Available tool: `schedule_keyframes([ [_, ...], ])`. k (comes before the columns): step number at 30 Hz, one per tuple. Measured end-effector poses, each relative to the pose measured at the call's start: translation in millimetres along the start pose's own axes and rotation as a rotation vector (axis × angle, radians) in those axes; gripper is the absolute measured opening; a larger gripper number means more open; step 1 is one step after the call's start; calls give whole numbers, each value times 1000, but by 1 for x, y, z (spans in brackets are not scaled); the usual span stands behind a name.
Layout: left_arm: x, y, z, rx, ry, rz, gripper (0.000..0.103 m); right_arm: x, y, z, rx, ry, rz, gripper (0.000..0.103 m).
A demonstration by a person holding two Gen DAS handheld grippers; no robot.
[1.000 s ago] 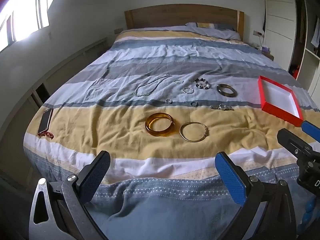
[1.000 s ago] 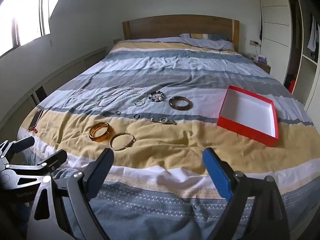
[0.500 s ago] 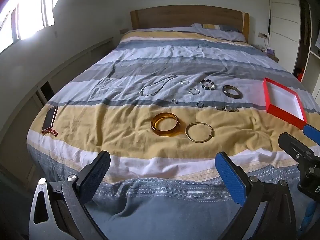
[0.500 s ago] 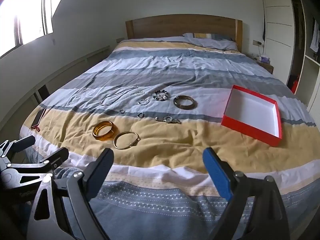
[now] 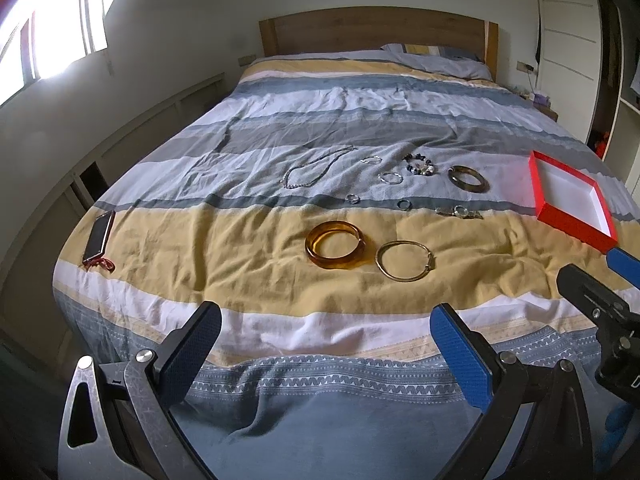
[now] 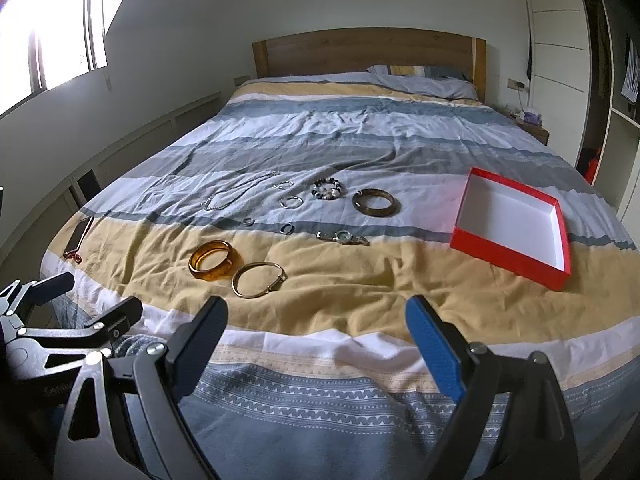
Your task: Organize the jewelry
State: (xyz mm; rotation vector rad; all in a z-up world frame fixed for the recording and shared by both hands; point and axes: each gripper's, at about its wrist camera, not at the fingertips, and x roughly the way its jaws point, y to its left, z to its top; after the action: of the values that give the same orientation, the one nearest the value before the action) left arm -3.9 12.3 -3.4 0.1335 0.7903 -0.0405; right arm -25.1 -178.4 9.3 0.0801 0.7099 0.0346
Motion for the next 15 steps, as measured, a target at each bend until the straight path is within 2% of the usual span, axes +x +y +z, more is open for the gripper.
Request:
schedule_keyframes([
  [15,6,8,3,23,5,-37,102,3,10,0,-7,46,2,91],
])
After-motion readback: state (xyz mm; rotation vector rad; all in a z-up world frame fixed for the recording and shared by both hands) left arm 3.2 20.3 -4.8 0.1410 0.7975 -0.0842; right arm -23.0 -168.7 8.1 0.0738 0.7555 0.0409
